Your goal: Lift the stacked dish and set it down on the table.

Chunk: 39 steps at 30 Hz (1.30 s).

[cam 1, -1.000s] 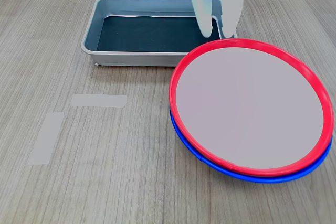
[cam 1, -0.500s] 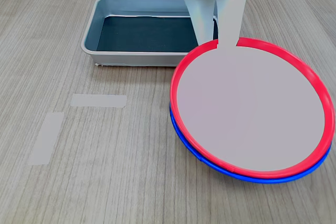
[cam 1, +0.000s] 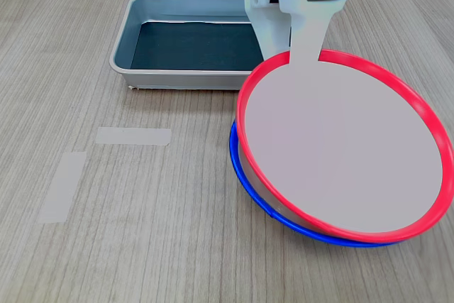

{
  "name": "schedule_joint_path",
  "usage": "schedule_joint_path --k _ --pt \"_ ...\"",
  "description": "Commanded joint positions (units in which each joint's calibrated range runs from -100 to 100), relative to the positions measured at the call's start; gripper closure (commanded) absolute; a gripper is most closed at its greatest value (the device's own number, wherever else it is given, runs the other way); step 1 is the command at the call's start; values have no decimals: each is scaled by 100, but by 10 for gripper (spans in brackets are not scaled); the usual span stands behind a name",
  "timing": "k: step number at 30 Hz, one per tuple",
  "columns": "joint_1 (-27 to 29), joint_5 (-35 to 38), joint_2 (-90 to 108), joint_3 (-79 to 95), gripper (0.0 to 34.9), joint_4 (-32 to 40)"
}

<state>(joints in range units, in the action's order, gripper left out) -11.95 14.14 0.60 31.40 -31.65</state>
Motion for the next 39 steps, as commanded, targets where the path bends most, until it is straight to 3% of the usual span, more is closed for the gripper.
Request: schedule_joint_path --k 1,14,20,28,39 --pt "-15 0 175 -140 347 107" --pt "192 -274 1377 379 349 676" --pt "861 -503 1829 424 349 462" --pt "2357 -352 1471 570 349 519" --pt "2799 -93 593 624 349 552"
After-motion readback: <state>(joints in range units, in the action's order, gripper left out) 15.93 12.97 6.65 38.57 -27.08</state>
